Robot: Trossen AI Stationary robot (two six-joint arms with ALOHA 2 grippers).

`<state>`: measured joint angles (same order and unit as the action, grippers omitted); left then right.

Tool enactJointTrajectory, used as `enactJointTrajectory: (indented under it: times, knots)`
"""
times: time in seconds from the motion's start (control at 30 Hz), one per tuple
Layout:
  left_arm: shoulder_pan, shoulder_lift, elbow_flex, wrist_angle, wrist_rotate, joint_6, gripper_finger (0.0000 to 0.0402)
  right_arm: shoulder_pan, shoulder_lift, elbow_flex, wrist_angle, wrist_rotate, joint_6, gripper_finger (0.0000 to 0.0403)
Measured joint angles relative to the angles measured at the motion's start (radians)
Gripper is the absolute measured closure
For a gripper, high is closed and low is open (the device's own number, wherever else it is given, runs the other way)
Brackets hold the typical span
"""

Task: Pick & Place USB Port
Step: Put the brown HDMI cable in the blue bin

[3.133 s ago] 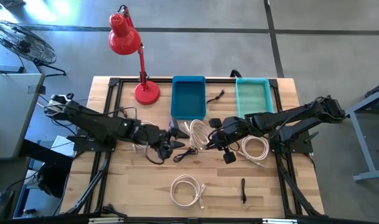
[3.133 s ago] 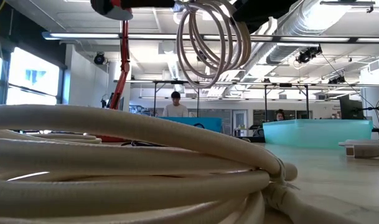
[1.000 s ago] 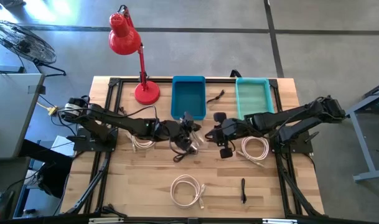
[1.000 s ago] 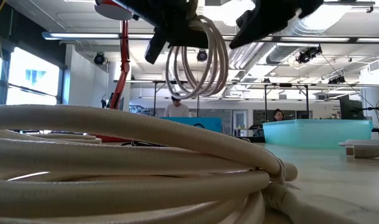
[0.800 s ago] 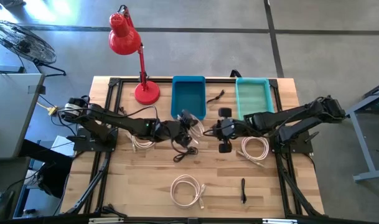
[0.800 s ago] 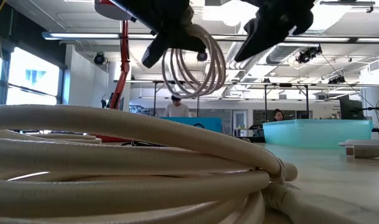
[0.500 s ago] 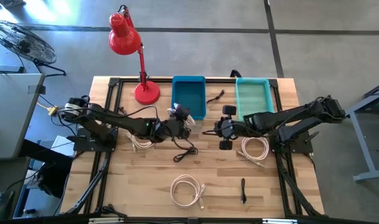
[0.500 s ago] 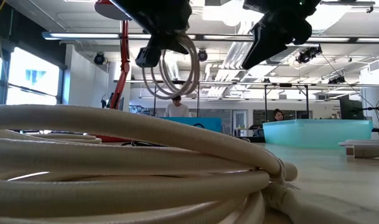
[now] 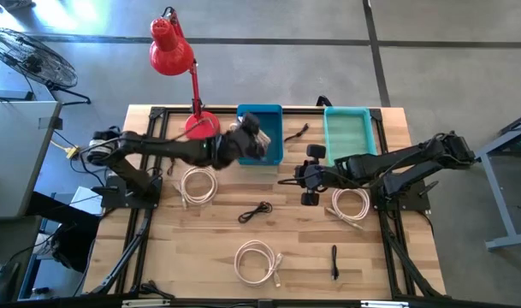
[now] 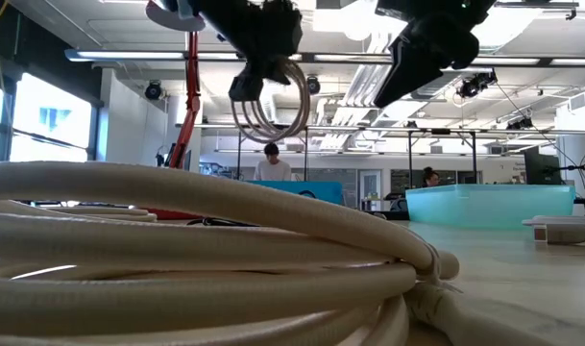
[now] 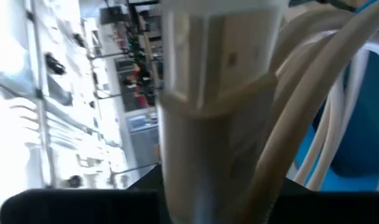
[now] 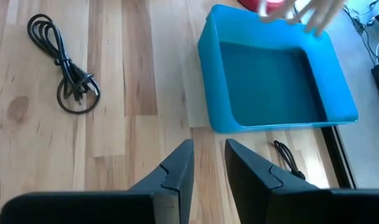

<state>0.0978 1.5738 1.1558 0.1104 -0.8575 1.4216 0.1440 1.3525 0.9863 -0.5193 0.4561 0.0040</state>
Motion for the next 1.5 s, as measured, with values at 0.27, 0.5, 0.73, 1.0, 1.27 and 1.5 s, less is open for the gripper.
enactJointTrajectory:
  times: [0.27,0.5,0.73,1.0,1.27,1.5]
  knots:
    - [0.168,0.000,0.067,-0.196,0.295,-0.252,0.0331,0.000,0.000,0.000,-0.037,-0.002,0.000,0.0320]
    - [0.233,0.014,0.098,-0.280,0.420,-0.331,0.0331,0.000,0.000,0.000,-0.041,-0.002,0.000,0.0320]
    - [0.269,0.039,0.095,-0.334,0.530,-0.426,0.0331,0.000,0.000,0.000,-0.041,0.004,0.001,0.0320]
    - [0.285,0.071,0.097,-0.385,0.569,-0.526,0.0331,0.000,0.000,0.000,-0.042,-0.002,0.049,0.0320]
    - [0.289,0.083,0.096,-0.412,0.638,-0.599,0.0331,0.000,0.000,-0.001,-0.043,-0.011,0.079,0.0320]
    - [0.288,0.083,0.096,-0.422,0.721,-0.646,0.0330,0.000,0.000,-0.001,-0.045,-0.029,0.086,0.0320]
